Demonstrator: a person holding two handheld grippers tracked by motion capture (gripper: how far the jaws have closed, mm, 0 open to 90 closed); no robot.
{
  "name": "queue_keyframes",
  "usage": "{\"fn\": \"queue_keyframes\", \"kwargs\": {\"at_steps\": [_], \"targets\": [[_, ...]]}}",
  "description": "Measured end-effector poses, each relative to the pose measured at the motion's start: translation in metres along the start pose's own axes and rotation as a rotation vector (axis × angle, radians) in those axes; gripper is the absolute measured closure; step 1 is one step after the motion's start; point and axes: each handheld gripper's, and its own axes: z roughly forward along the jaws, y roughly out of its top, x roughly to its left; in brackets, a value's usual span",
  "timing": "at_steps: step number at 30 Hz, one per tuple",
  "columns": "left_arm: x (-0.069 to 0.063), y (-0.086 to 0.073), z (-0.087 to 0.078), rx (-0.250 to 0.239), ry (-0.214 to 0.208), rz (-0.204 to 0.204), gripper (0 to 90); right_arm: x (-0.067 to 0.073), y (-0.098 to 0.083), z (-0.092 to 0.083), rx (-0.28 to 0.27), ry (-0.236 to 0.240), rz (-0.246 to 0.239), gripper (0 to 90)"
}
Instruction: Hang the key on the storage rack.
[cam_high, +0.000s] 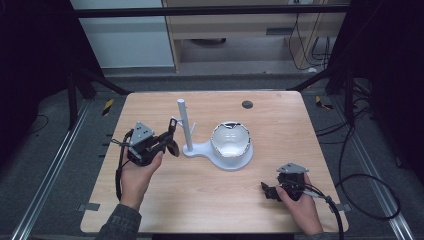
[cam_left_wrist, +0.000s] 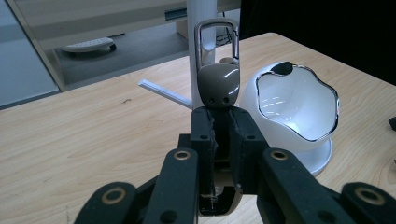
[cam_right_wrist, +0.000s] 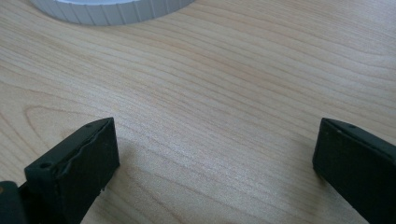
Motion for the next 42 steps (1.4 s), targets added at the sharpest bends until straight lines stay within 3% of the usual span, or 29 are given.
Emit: {"fn": "queue_keyframes", "kwargs": {"at_steps": [14,42], "targets": [[0.003,-0.003,0.013,0.007,0.015,-0.028,80.6,0.000,0.000,0.000,0.001,0.002,0.002,0.7],[0.001,-0.010,0.040,0.022,0.014,-0.027,80.6,0.000,0.000,0.000,0.000,0.001,0.000,0.7]]}}
